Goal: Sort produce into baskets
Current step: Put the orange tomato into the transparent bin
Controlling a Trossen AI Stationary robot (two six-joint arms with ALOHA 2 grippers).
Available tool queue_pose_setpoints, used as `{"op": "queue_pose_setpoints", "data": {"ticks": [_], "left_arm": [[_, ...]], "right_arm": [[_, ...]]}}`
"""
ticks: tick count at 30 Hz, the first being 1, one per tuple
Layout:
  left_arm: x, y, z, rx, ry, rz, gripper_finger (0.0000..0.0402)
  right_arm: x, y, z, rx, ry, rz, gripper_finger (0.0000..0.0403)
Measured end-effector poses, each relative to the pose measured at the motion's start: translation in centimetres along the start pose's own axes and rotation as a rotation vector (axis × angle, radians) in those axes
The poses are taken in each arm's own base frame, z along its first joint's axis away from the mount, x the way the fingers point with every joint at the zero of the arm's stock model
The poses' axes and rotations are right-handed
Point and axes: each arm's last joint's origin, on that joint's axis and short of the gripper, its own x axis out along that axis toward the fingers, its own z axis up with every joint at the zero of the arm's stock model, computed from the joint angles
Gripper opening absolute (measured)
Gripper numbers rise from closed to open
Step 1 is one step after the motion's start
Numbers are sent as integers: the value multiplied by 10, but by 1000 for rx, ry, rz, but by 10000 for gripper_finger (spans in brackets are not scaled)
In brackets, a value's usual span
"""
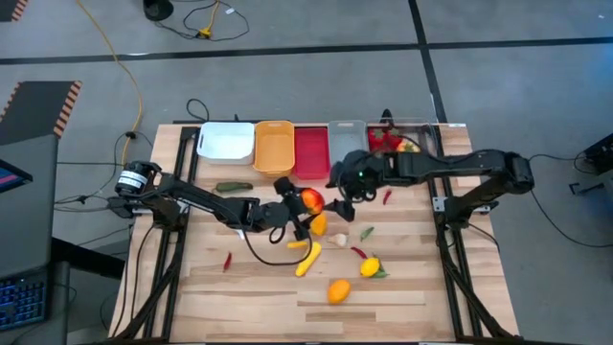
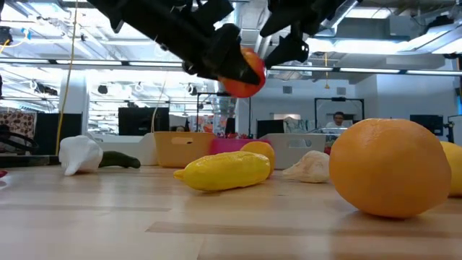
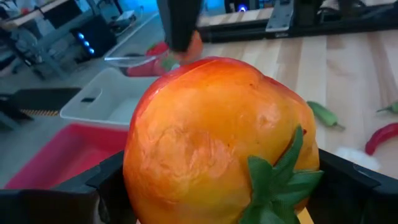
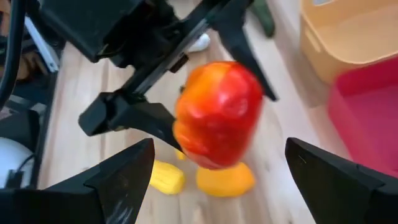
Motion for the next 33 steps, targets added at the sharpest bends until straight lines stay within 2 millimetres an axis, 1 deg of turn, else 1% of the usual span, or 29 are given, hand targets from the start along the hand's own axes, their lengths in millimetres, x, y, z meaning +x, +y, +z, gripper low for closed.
{"op": "queue_pose_setpoints", "data": {"ticks": [4,9,13,17,23,30,33], "left_arm": [[-1,-2,3,-3,-13,-10,332],[-4,-5,5,-10,-33,-24,332],[-7,-10,9,-14,-72,-29,332],[-10,-13,12,1,-108,-43,332],[-10,-14,14,4,-134,-55,332],[-14,-16,24,14,-212,-80,332],[-15,-16,27,23,-243,-82,332]], "right_arm": [[5,11,-4,-25,-45,-16,388],[8,18,-10,-48,-68,-112,388],[8,23,-11,-58,-98,-178,388],[8,28,-12,-65,-99,-140,388],[8,34,-13,-30,-90,-75,388],[9,36,-13,2,-76,-2,388],[8,36,-11,1,-90,2,388]]}}
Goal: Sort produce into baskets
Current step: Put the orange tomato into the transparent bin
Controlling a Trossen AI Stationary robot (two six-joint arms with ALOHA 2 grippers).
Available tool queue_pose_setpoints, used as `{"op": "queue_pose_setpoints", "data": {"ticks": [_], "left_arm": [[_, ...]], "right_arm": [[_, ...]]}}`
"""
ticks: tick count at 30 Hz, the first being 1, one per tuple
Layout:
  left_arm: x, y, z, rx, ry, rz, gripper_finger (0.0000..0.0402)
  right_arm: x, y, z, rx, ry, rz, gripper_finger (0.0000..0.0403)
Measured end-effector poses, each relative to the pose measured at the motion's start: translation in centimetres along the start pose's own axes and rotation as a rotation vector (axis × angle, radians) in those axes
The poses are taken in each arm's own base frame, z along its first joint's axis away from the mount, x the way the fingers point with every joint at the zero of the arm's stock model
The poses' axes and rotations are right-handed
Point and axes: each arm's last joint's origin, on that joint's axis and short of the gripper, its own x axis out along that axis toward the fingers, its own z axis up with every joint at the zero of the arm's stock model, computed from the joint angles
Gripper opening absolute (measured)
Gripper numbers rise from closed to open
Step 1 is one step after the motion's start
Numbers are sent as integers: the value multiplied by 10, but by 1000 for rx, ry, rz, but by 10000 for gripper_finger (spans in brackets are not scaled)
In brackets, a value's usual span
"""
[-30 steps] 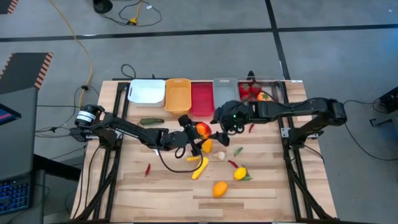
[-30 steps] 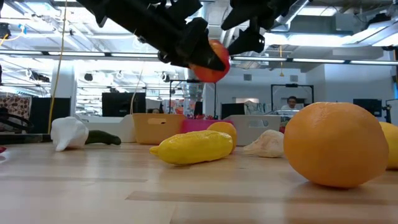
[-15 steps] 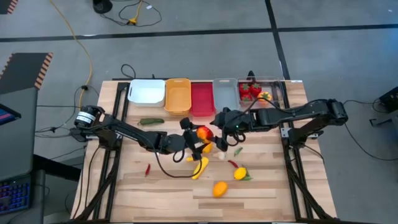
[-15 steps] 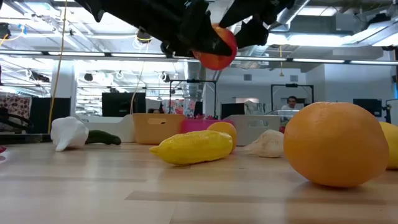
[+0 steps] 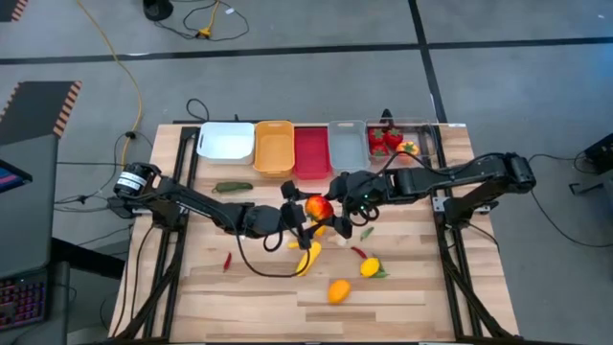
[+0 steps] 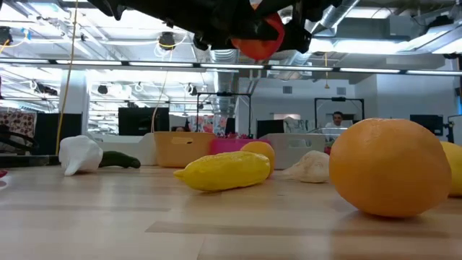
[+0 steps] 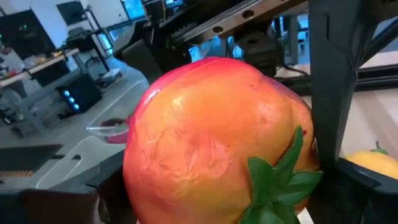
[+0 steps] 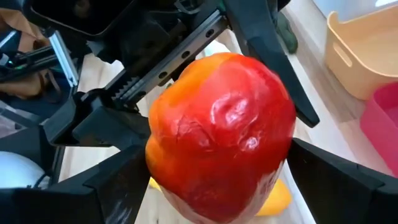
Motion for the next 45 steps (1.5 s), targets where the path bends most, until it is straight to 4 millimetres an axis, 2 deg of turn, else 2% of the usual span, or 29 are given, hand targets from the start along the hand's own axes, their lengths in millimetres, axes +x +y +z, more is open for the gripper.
{"op": "queue_pose_setpoints", "data": {"ticks": [5,13,23,26,31,34,39,45], "left_arm": [[0,0,-2,-2,14,0,332],[0,0,-2,-11,14,0,332],[0,0,-2,-12,23,25,332],[0,0,-2,-1,23,25,345],[1,1,-3,16,29,29,391],[0,2,-4,-16,36,79,390],[-2,8,-3,32,74,222,382],[-15,16,-1,110,173,154,384]], "right_arm": [[0,0,1,0,-15,4,381],[1,0,2,1,-19,4,328],[0,0,1,-5,-15,3,327],[0,0,1,-6,-15,3,327],[0,-1,3,2,-35,-24,327],[0,-3,4,4,-44,-68,327],[-1,-18,6,30,-50,-169,327],[-16,-61,8,89,9,-358,327]]}}
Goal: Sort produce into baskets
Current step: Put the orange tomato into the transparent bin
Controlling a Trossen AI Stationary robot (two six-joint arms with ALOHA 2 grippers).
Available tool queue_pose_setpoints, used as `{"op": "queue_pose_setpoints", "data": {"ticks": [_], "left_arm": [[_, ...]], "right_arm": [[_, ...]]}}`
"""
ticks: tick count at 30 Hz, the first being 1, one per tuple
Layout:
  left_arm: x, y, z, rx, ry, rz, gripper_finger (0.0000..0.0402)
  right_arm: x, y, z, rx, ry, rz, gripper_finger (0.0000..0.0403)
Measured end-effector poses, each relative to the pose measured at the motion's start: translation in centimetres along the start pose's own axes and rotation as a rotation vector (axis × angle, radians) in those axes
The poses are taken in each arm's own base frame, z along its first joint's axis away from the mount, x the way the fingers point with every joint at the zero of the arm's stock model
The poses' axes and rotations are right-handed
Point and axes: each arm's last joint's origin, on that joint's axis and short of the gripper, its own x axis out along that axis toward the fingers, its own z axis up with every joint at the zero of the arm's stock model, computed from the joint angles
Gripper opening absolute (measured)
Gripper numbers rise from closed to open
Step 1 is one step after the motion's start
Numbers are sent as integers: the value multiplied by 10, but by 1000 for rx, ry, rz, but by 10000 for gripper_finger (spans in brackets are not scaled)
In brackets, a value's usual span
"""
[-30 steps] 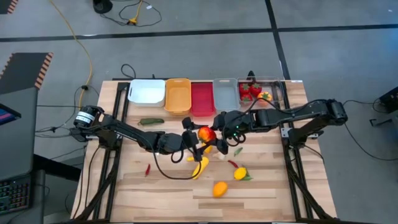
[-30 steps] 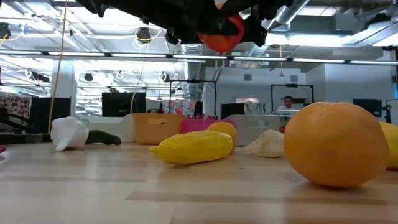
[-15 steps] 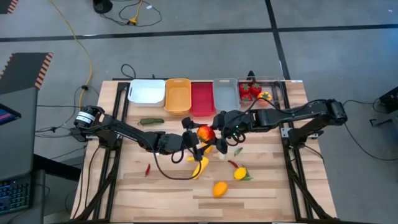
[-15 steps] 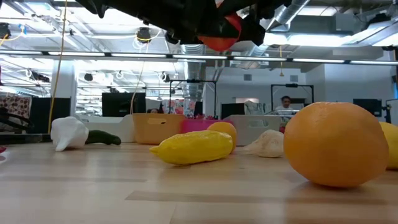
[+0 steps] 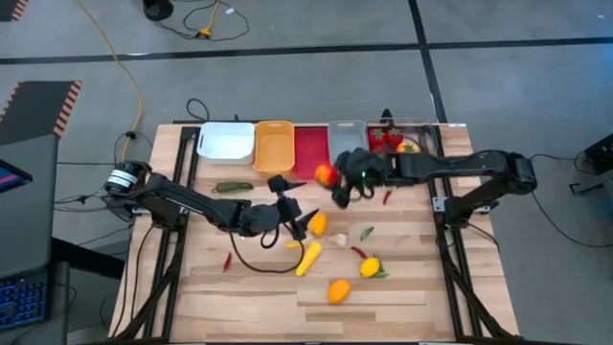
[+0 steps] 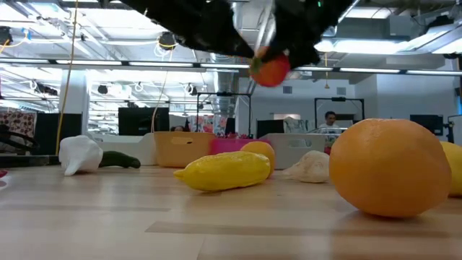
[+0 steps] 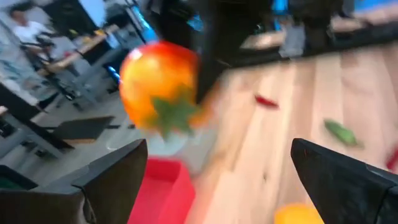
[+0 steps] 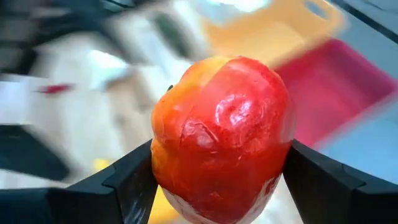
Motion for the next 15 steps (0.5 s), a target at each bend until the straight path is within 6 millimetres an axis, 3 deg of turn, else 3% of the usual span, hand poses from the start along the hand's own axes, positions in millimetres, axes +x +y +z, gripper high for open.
{"op": "queue_pose_setpoints", "data": {"ticks": [8,15], "left_arm": [[-6,9,-6,66,87,-161,385],[-3,14,-13,123,148,-154,385]], "right_arm": [[-1,-88,5,143,107,-304,327],[-8,-155,-3,300,206,-491,337]]}}
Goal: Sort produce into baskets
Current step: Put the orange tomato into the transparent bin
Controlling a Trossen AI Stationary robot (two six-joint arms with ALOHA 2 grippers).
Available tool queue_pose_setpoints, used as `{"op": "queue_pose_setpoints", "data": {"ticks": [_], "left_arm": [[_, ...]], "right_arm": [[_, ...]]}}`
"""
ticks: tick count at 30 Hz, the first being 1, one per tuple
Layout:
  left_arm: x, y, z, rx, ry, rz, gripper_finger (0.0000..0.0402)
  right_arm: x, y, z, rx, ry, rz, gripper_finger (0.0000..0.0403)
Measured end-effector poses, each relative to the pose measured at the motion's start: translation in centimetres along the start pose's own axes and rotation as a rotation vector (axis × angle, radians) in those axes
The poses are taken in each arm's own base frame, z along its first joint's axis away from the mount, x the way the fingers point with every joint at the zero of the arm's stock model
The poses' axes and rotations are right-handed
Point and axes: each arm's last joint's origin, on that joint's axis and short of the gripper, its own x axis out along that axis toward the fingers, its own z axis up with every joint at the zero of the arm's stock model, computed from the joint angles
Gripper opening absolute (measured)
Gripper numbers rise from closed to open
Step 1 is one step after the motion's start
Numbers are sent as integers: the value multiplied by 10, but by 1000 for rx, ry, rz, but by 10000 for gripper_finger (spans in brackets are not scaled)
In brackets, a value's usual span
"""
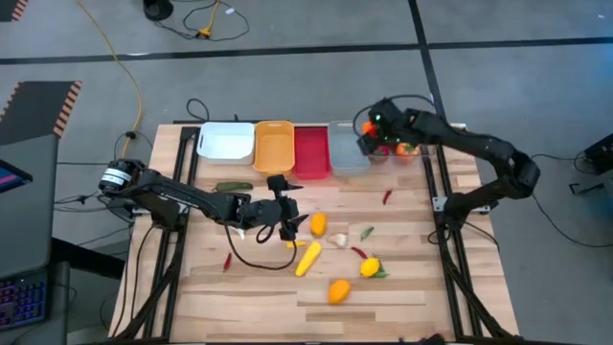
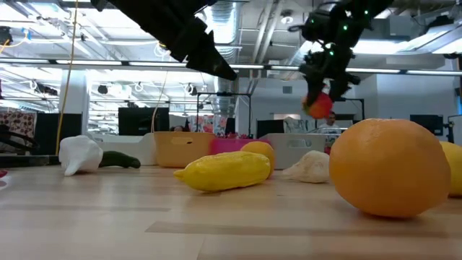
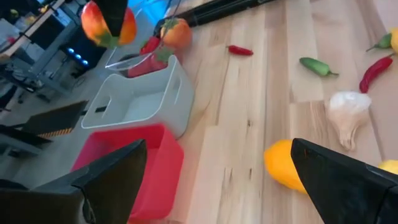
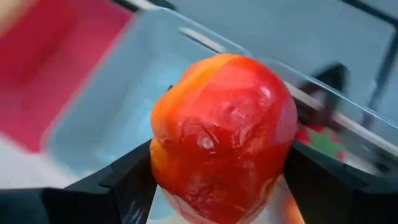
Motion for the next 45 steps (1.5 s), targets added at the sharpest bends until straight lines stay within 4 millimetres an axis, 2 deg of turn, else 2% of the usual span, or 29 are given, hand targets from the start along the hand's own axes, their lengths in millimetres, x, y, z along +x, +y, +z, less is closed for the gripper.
{"op": "queue_pose_setpoints", "data": {"ticks": [5,14,27,45], "left_arm": [[2,2,0,-1,1,6,385],[2,4,0,-8,3,9,385],[2,3,-1,-7,3,9,385],[2,3,-1,-7,3,9,385]], "right_arm": [[7,-28,6,83,17,-67,345],[13,-55,10,164,27,-126,349],[45,-55,4,146,165,-156,349],[45,-55,4,145,165,-157,358]]}}
